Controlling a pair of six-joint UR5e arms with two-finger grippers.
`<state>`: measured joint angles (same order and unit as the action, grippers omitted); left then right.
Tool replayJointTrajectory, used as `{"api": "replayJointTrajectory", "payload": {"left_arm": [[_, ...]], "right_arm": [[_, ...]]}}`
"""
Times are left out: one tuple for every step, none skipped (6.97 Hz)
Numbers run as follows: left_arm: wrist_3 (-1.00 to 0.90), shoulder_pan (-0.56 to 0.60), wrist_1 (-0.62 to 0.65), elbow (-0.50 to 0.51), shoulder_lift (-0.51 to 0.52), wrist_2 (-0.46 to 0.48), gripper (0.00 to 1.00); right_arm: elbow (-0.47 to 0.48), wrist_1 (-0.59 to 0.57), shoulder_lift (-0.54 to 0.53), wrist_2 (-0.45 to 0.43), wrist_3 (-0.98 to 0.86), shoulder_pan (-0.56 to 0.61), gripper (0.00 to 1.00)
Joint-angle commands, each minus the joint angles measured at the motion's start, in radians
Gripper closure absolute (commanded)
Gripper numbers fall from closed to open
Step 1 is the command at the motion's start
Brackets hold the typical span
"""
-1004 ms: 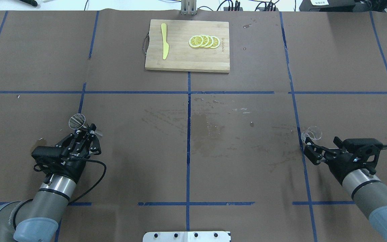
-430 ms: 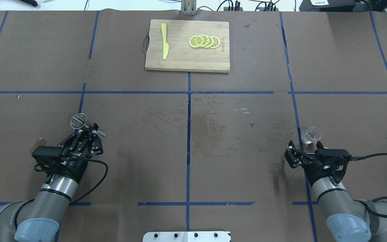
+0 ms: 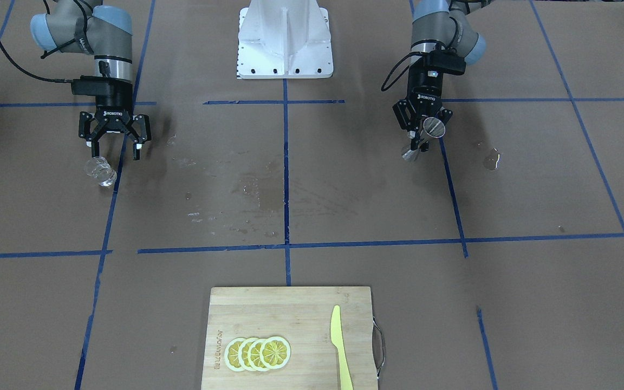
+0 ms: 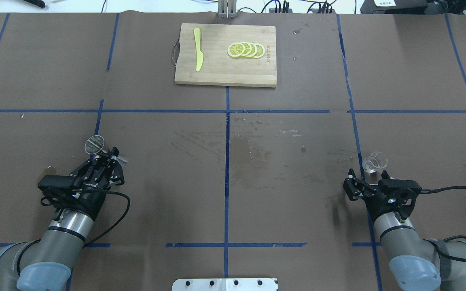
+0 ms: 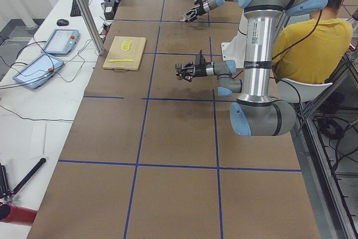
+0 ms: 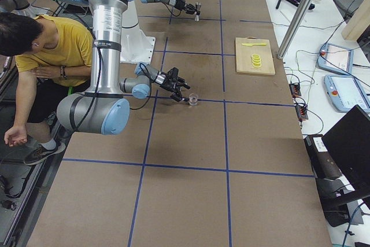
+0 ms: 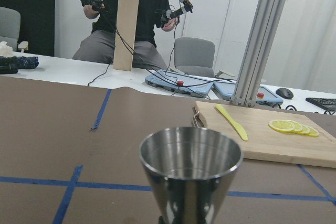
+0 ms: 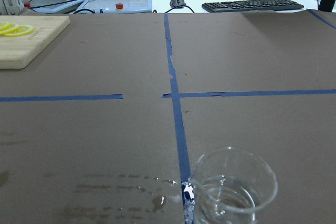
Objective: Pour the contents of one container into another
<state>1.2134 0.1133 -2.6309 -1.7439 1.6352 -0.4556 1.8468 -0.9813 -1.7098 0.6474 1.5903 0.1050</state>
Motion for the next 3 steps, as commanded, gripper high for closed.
{"api": "replayJointTrajectory", "payload": {"left_arm": [[0.002, -0.001, -0.001, -0.002, 0.000, 0.000, 1.00], [0.000, -0.001, -0.009, -0.005, 0.000, 0.000, 1.00], [0.000, -0.001, -0.009, -0.008, 0.000, 0.000, 1.00]], "right_arm": [[-0.032, 0.000, 0.005, 0.000, 0.002, 0.022, 0.02], [-0.059, 0.001, 0.033, 0.003, 0.000, 0.045, 0.02], [-0.063, 0.001, 0.042, 0.006, -0.001, 0.059, 0.04]]}}
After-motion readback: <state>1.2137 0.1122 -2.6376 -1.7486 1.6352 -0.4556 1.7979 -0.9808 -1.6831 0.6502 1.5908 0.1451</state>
